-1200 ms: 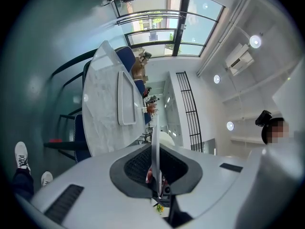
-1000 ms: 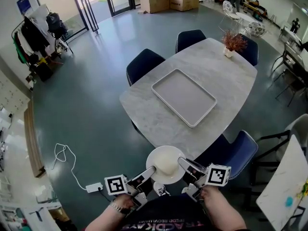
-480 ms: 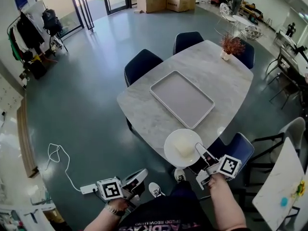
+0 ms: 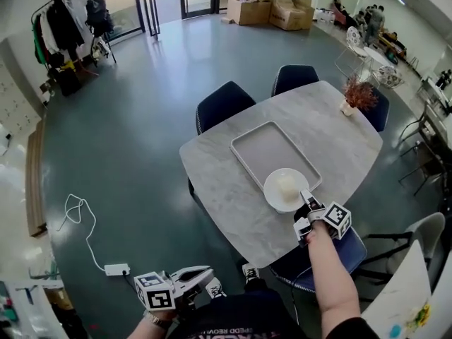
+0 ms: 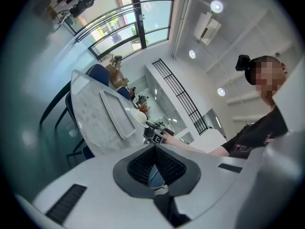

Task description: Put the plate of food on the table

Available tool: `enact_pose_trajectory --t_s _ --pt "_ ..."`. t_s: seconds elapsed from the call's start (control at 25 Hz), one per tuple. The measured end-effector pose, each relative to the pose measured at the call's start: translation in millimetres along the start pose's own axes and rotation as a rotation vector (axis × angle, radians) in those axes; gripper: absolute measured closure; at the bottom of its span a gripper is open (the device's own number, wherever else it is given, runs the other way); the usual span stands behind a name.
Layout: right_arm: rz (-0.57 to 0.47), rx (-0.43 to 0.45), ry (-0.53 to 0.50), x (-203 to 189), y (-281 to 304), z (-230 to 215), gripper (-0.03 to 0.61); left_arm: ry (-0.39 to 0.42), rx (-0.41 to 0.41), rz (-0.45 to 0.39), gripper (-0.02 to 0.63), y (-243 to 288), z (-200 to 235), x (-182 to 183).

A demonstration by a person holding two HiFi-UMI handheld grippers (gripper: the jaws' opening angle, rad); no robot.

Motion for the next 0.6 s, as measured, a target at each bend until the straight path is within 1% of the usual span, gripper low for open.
enact_pose_trajectory --t_s 0.16,0.28,0.44,0.6 --pt "0.004 -0.092 0.033 17 49 -33 0.558 -0.025 0.04 -0.055 0.609 5 5 -5" --pt "0.001 -0.153 0.066 26 78 -57 0.558 -0.049 0.085 -0.078 0.609 11 5 -8" --pt "0.005 -0.203 0.088 28 109 -77 0.558 -0.058 0.127 -0.1 0.609 14 5 -13" --pt "0.035 -0.222 0.068 29 135 -87 0.558 -0.076 0.162 -0.106 0.609 21 6 -20"
Point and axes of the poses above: the fingertips, and each gripper's own axes: y forward along the fingers, z to its left, x out of its top, the point moved 9 cm from there along -y, backward along the fingers, and after that the axes turned 9 degrees about -y, right-handed, at the moved point
